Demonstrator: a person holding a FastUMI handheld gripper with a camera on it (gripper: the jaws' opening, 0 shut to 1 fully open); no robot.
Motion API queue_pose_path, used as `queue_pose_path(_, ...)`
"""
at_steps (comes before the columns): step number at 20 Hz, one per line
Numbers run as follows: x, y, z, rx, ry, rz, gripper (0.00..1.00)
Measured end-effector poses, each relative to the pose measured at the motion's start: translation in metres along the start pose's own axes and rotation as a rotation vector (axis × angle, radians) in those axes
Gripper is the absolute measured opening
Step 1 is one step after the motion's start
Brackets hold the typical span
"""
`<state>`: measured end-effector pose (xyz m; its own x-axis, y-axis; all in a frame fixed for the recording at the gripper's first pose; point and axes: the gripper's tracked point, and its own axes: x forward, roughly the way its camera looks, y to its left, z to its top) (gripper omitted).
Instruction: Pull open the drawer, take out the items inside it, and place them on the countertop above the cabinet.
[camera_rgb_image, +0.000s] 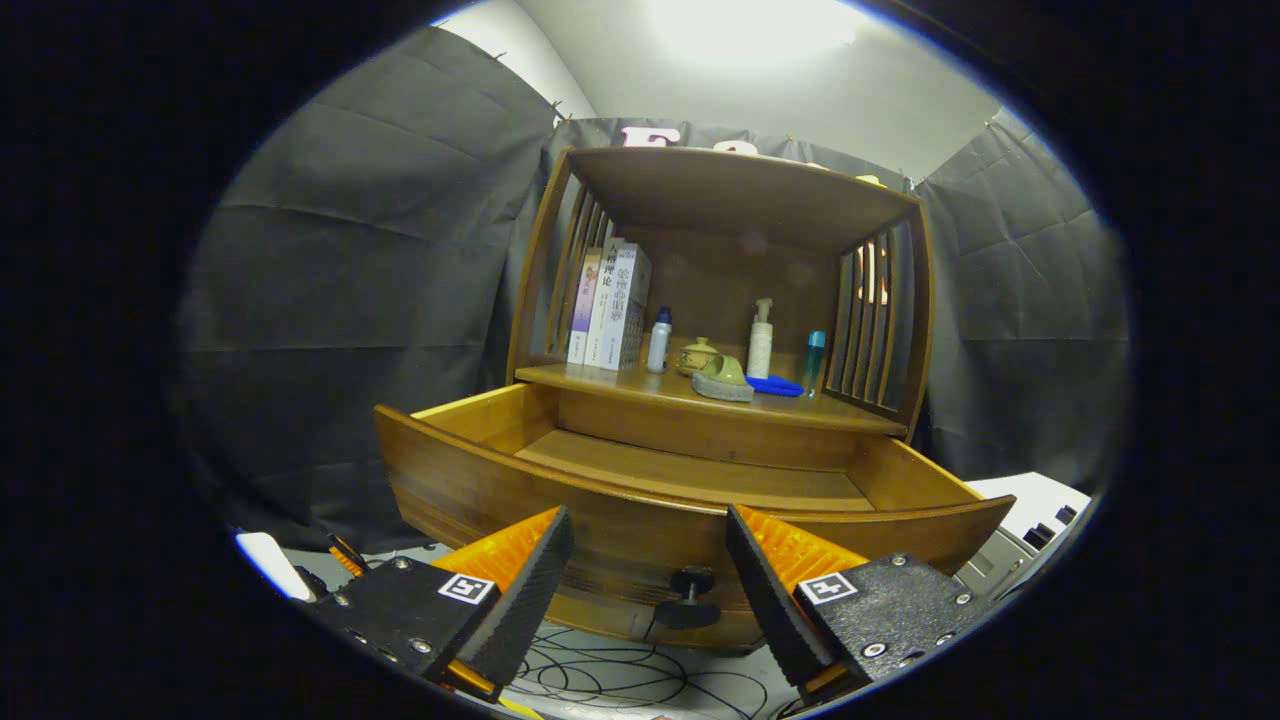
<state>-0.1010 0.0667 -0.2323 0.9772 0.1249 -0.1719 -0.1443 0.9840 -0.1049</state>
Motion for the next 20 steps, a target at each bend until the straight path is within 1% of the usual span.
queue_pose_path(3, 0.006, -0.009, -0.013, 0.031, 0.031, -0.025, 0.95)
queue_pose_path(4, 0.006, -0.011, -0.009, 0.045, 0.013, -0.037, 0.95)
queue_pose_path(6, 0.008, -0.015, -0.015, 0.067, 0.025, -0.069, 0.94)
queue_pose_path(10, 0.009, -0.016, -0.013, 0.101, 0.031, -0.097, 0.94)
queue_pose_path(13, 0.011, -0.029, -0.024, 0.074, 0.07, -0.165, 0.94)
queue_pose_path(16, 0.016, -0.03, -0.023, 0.076, 0.066, -0.168, 0.94)
queue_pose_path(20, 0.026, -0.027, -0.031, 0.097, 0.08, -0.138, 0.96)
